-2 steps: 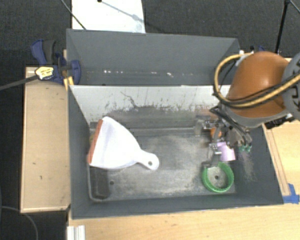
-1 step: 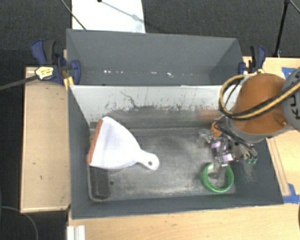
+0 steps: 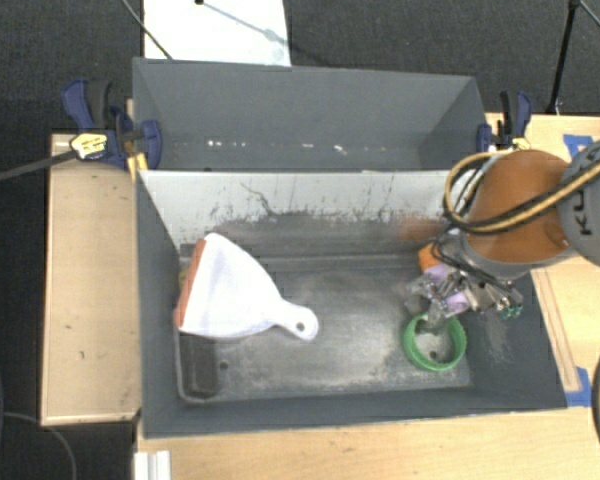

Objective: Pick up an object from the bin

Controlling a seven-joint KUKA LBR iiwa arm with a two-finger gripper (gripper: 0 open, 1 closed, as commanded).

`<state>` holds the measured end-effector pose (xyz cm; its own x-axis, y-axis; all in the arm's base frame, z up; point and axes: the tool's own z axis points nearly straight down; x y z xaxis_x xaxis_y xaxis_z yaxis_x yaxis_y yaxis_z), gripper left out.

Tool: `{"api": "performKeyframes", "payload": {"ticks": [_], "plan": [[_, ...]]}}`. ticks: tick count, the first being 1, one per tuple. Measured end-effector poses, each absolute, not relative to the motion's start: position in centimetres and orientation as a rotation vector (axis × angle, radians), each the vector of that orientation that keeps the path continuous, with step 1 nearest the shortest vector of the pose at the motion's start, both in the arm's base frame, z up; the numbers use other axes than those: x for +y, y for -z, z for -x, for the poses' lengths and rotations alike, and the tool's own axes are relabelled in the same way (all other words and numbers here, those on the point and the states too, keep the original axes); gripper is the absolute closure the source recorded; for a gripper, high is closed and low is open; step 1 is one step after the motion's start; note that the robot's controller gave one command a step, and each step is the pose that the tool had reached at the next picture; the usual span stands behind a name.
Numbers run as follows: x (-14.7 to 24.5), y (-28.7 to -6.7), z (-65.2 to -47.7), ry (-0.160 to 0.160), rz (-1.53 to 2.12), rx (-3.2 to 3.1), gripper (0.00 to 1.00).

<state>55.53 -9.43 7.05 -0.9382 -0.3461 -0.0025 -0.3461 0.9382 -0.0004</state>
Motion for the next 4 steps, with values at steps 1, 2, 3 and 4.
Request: {"api": "performKeyframes", "payload": {"ticks": [1, 2, 3, 4], "plan": [[-9.4, -7.1, -55.5, 0.0, 0.551, 3.09, 1.0], [-11.0, -19.3, -54.5, 0.0, 0.633, 3.074, 1.0], [-11.0, -19.3, -54.5, -0.001, 0.631, 3.075, 1.0], [-10.8, -23.1, -53.8, -0.003, 0.624, 3.081, 1.0]]}}
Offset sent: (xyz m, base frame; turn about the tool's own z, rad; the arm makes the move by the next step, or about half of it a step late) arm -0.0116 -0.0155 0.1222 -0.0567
